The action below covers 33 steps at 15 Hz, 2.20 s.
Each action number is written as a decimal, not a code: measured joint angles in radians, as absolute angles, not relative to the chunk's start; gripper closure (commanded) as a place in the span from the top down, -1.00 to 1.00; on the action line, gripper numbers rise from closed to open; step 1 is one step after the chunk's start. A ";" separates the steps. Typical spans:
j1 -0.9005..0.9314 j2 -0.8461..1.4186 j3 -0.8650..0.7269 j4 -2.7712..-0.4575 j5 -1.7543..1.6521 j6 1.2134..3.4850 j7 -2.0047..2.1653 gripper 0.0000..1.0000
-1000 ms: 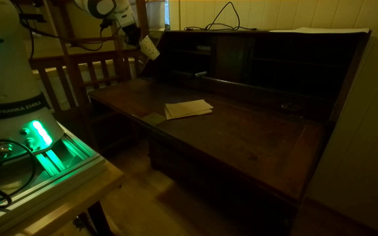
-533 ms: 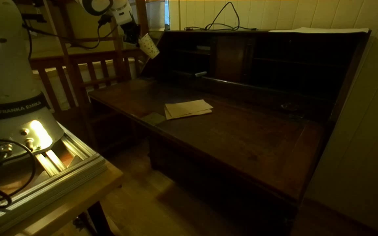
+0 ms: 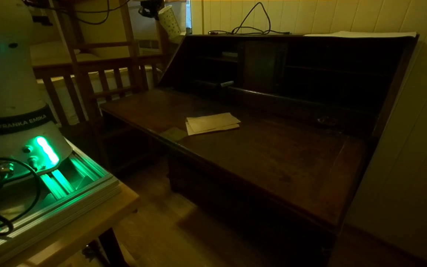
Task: Place the coffee cup upright.
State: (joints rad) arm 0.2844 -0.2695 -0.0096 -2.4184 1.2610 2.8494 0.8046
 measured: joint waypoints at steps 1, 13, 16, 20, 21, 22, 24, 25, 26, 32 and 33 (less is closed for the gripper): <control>0.298 -0.296 -0.072 -2.432 1.341 2.809 0.737 -0.99; 0.076 -0.245 -0.087 -2.542 1.552 2.574 0.565 -0.99; 0.015 -0.239 -0.104 -2.527 1.564 2.418 0.601 -0.99; -0.046 -0.193 -0.110 -2.494 1.556 2.379 0.682 -0.99; -0.050 -0.173 -0.109 -2.482 1.548 2.375 0.711 -0.99; -0.051 -0.150 -0.108 -2.470 1.542 2.363 0.737 -0.99; -0.051 -0.097 -0.103 -2.439 1.522 2.318 0.788 -0.99; -0.051 -0.070 -0.099 -2.423 1.510 2.304 0.809 -0.99; -0.050 -0.042 -0.094 -2.407 1.502 2.300 0.830 -0.99; -0.021 0.107 -0.043 -2.322 1.388 2.454 0.951 -0.95; -0.009 0.124 -0.034 -2.310 1.380 2.481 0.958 -0.95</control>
